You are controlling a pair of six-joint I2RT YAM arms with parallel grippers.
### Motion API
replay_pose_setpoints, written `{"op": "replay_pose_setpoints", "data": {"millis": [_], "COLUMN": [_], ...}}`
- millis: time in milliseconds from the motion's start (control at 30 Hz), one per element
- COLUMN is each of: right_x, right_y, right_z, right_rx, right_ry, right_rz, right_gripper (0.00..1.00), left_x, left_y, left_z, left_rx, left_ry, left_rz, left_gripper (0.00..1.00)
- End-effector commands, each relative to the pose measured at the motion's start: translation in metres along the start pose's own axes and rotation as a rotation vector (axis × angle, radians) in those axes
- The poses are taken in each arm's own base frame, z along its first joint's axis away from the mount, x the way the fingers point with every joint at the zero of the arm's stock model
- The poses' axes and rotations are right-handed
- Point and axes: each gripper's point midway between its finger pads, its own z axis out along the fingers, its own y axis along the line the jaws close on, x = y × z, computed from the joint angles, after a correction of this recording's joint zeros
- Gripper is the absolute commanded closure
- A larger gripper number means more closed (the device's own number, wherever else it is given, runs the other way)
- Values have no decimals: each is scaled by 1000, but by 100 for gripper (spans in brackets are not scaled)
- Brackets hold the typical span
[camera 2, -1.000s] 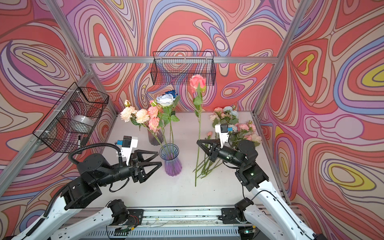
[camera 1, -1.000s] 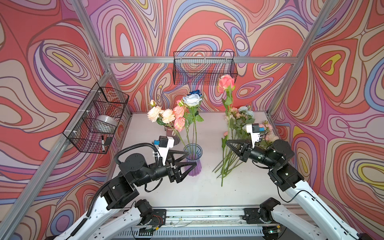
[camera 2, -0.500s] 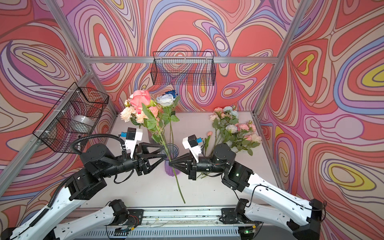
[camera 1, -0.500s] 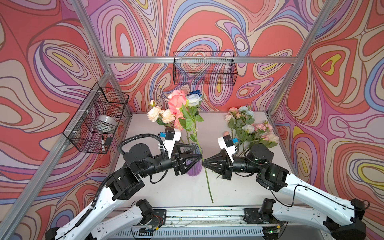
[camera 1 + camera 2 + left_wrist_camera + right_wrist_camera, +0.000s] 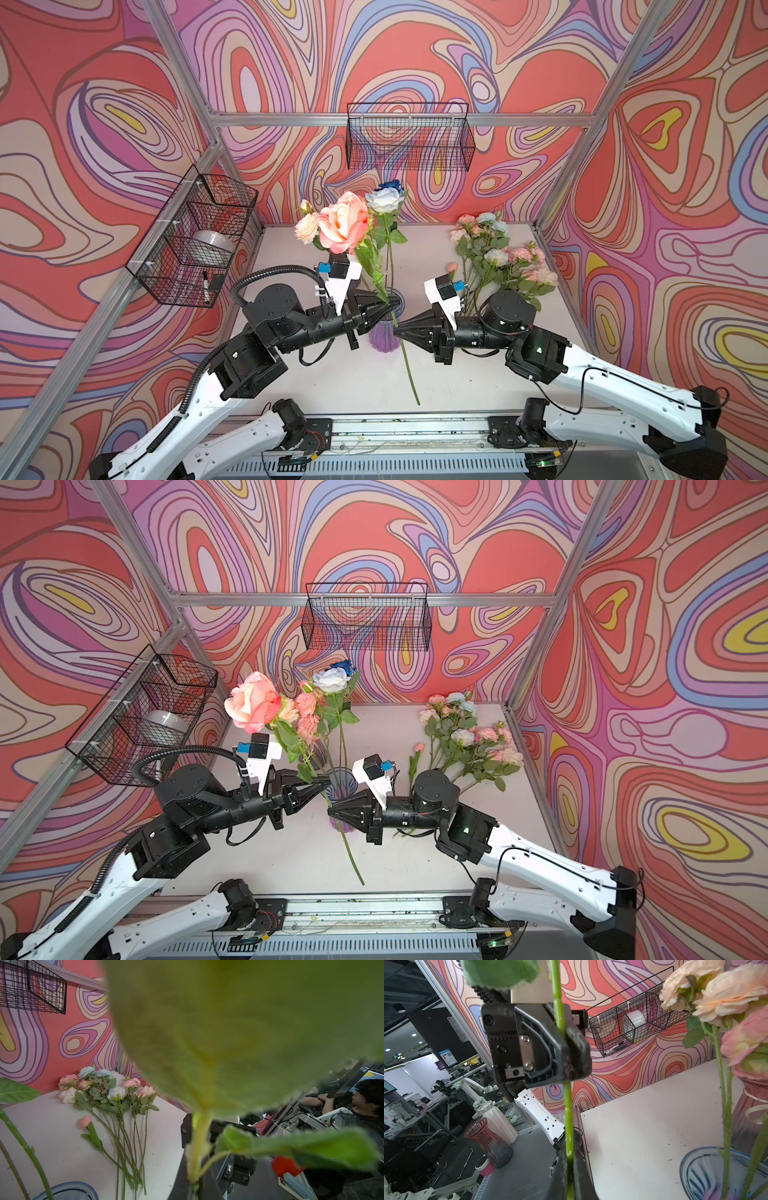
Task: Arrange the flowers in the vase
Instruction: 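Close the left gripper on the pink rose stem and open the right gripper, then raise the pink rose with the left gripper while the right gripper draws back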
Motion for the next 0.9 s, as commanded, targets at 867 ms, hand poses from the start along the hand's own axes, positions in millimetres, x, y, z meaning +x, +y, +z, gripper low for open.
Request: {"op": "replay_pose_setpoints", "data": {"millis": [867], "right_x": [-18], "right_y": [3], "right_z": [-47], "right_rx": [137], "right_ry": [-99], "right_rz": [-57], "right_gripper": [57], "left_x": [-88], "left_y": [38], "left_z": [32], "left_rx": [-305], "left_ry": [-39], "left_rz": [456], "left_gripper": [100]}}
